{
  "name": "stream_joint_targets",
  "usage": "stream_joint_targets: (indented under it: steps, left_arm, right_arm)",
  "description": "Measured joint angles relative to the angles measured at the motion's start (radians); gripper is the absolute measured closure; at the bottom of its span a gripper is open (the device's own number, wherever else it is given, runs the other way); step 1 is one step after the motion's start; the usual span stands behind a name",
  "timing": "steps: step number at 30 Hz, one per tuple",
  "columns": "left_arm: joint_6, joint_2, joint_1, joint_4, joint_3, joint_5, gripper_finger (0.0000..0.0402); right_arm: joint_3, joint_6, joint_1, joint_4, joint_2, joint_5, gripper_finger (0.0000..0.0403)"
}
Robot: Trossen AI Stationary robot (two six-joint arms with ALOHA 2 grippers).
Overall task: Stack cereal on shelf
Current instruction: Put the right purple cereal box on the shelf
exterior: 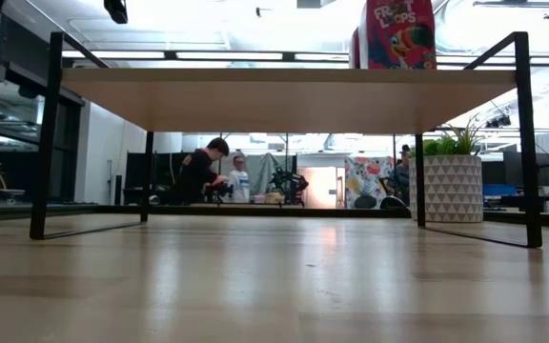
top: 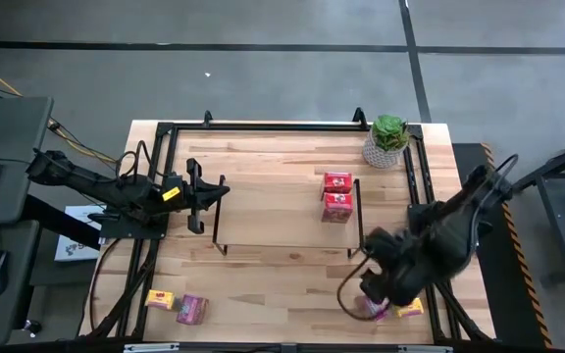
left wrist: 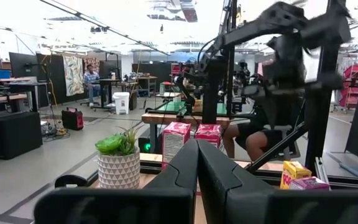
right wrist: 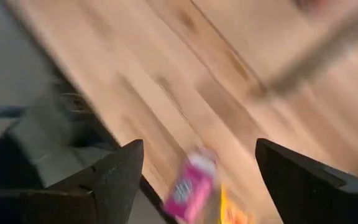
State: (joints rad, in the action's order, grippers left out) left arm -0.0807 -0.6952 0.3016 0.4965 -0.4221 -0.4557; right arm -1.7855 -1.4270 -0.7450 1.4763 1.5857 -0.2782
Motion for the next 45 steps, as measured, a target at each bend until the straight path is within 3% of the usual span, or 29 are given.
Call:
stream_joint_targets:
  steps: [4,9,21,36,45]
  left_arm:
    - [0.0,0.0,0.0,-0.001,0.0,0.0,0.0402]
    - [-0.001,0.0,0.0,-0.002,0.0,0.0,0.0401]
    - [0.028,0.0,0.0,-0.031,0.0,0.0,0.0401]
    - [0.026,0.0,0.0,-0.036,0.0,0.0,0.0401]
    - [0.024,0.0,0.0,-0.036,0.0,0.0,0.0401]
  right_arm:
    - [0.0,-0.287,-0.061,0.075,0.084,0.077,0.01]
    - [0.0,-0.419,-0.083,0.075,0.176,0.119,0.01]
    - [0.0,-0.485,-0.081,0.056,0.354,0.271,0.01]
    - [0.0,-0.455,-0.08,0.022,0.433,0.275,0.01]
    - [0.0,-0.536,-0.08,0.023,0.433,0.289,0.01]
